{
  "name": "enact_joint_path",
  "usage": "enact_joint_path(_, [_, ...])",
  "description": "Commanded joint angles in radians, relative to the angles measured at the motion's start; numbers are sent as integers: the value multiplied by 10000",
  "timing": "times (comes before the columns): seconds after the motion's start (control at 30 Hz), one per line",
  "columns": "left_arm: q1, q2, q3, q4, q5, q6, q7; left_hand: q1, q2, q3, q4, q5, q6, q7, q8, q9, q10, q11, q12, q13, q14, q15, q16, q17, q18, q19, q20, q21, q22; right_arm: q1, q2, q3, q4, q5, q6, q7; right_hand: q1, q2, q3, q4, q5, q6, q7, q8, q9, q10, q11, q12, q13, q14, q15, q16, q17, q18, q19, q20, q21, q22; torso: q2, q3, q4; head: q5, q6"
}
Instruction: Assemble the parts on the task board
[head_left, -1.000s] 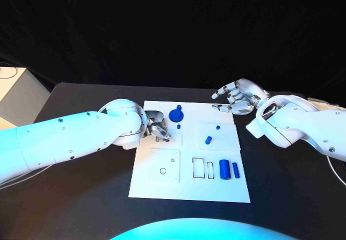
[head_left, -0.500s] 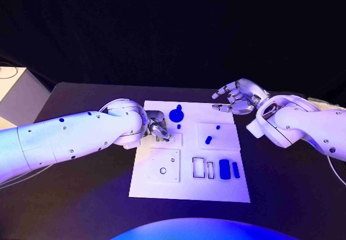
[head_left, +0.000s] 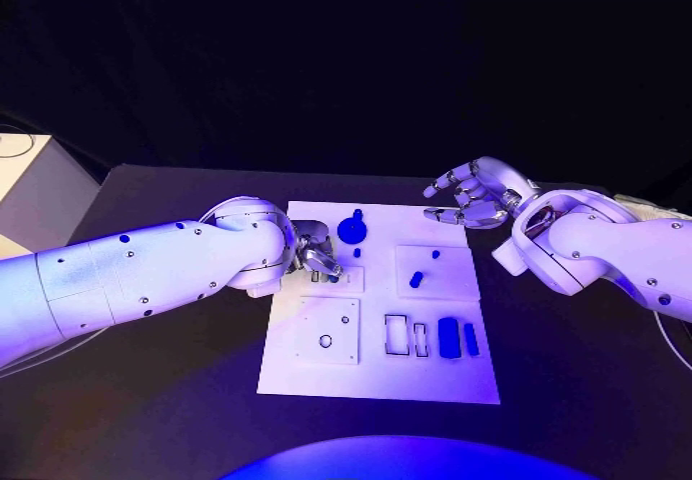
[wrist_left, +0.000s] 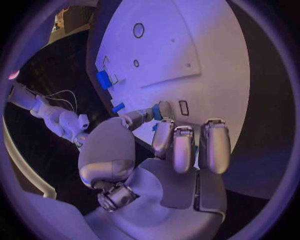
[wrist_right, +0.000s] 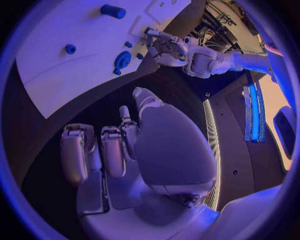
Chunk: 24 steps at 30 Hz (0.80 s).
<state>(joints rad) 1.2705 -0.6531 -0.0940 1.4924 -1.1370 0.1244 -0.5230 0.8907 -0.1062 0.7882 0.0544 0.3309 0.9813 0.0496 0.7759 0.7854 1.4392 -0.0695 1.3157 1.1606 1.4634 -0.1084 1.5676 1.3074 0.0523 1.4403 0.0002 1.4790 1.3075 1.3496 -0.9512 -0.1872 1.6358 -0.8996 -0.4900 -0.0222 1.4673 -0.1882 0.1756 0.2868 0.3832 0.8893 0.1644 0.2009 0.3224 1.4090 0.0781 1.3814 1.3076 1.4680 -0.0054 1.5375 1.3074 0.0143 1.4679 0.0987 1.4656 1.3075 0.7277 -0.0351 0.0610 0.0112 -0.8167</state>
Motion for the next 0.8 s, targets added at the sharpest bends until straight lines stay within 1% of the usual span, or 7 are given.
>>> enact_joint_path(0.03, [-41, 64, -31, -11, 108, 96, 22, 46, 125, 732, -805, -75, 635, -603, -48, -11, 55, -23, 23, 9, 1074, -65, 32, 2634, -64, 91, -11, 63, 546, -7, -5, 0, 23, -94, 131, 52, -76, -11, 60, -2, 45, -57, -6, -18, -13, -36, -7, -2, 891, 825, 67, -46, 1892, 130, 553, 44, -47, 1919, 3, 1, 2, -4, -15])
enact_joint_path(0.2, [-41, 72, -31, -20, 116, 109, 22, -42, 7, 376, -688, -103, 639, -614, -60, -31, 58, -32, 0, 14, 1074, -71, 32, 2634, -63, 88, -17, 56, 544, -7, -10, 0, 28, -95, 129, 52, -80, -14, 68, -2, 59, -57, -6, -18, -14, -41, -7, -8, 886, 824, 67, -49, 1887, 131, 551, 44, -52, 1916, 1, -4, -1, -7, -18])
enact_joint_path(0.33, [-41, 72, -31, -23, 119, 133, 24, -12, 0, 329, -696, -95, 632, -627, -65, -35, 60, -39, -1, 21, 1074, -75, 32, 2634, -64, 90, -19, 56, 548, -7, -13, 0, 32, -96, 131, 53, -80, -14, 68, -2, 59, -57, -6, -18, -14, -41, -7, -8, 886, 824, 67, -49, 1887, 131, 551, 44, -52, 1916, -1, -3, 1, -9, -33])
enact_joint_path(0.4, [-41, 71, -31, -20, 116, 142, 26, 116, 20, 326, -773, -49, 620, -643, -68, -38, 63, -54, -5, 33, 1074, -84, 32, 2634, -62, 88, -26, 52, 544, -7, -15, 0, 33, -96, 131, 52, -80, -14, 68, -2, 59, -57, -6, -18, -14, -41, -7, -8, 886, 824, 67, -49, 1887, 131, 551, 44, -52, 1916, -1, -5, 1, -10, -36])
enact_joint_path(0.5, [-41, 68, -31, -14, 95, 147, 26, 497, 152, 613, -1018, 116, 604, -638, -86, -60, 69, -59, -18, 61, 1074, -94, 32, 2634, -67, 100, -40, 58, 567, -7, -15, 0, 34, -96, 132, 53, -80, -14, 68, -2, 59, -57, -6, -18, -14, -41, -7, -8, 886, 824, 67, -49, 1887, 131, 551, 44, -52, 1916, 1, -8, 3, -9, -42])
enact_joint_path(0.8, [-41, 57, -31, 15, -36, 127, 33, 674, 261, 958, -1131, 289, 642, -620, -95, -88, 73, -47, -55, 52, 1074, -82, 32, 2634, -70, 110, -33, 63, 584, -7, -14, 0, 34, -96, 138, 55, -80, -14, 68, -2, 59, -57, -6, -18, -14, -41, -7, -8, 886, 824, 67, -49, 1887, 131, 551, 44, -52, 1916, -3, -7, 5, 0, -52])
